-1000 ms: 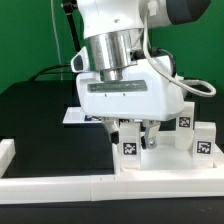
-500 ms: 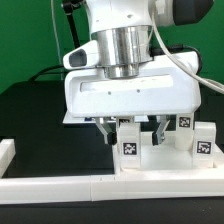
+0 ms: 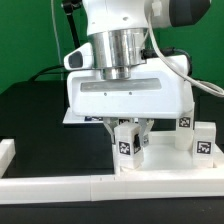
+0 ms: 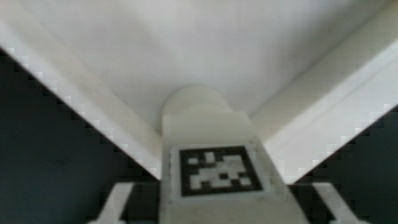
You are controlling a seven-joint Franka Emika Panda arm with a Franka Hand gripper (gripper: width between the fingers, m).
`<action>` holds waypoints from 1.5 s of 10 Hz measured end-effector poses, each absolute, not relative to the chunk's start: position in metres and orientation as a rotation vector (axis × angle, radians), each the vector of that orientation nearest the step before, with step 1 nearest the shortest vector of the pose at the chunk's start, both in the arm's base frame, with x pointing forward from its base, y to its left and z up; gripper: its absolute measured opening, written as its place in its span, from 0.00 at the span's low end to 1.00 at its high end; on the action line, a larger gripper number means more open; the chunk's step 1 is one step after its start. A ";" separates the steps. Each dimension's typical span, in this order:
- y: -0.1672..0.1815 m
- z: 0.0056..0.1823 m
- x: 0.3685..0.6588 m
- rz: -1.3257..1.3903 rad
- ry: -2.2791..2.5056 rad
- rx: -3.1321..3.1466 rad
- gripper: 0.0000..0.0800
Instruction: Assemble square table
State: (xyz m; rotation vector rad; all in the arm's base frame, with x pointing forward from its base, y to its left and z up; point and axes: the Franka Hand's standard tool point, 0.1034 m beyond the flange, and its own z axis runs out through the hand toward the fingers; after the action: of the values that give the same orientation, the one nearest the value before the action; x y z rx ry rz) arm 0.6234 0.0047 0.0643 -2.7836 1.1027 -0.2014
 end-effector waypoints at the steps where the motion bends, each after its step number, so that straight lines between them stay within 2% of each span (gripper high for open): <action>1: 0.006 0.065 0.623 -0.164 1.355 -2.666 0.36; 4: 0.010 0.067 0.626 0.065 2.119 -2.036 0.36; 7: 0.011 0.065 0.625 0.074 2.180 -1.971 0.36; 8: 0.010 0.065 0.625 0.065 2.133 -2.022 0.59; 9: 0.007 0.067 0.629 -0.001 1.923 -2.221 0.73; 10: 0.006 0.071 0.631 -0.038 1.703 -2.391 0.73; 11: 0.007 0.073 0.629 -0.064 1.468 -2.551 0.80; 13: 0.005 0.071 0.628 -0.075 1.362 -2.615 0.81; 15: 0.008 0.066 0.630 -0.163 0.903 -2.873 0.81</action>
Offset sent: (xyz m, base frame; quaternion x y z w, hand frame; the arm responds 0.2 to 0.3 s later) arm 0.0380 0.0018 0.0150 0.0466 -0.1049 0.5009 0.8578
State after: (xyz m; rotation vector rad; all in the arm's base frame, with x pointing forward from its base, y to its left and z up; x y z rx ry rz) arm 0.6301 0.0078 0.0662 -2.8727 0.9030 -0.1631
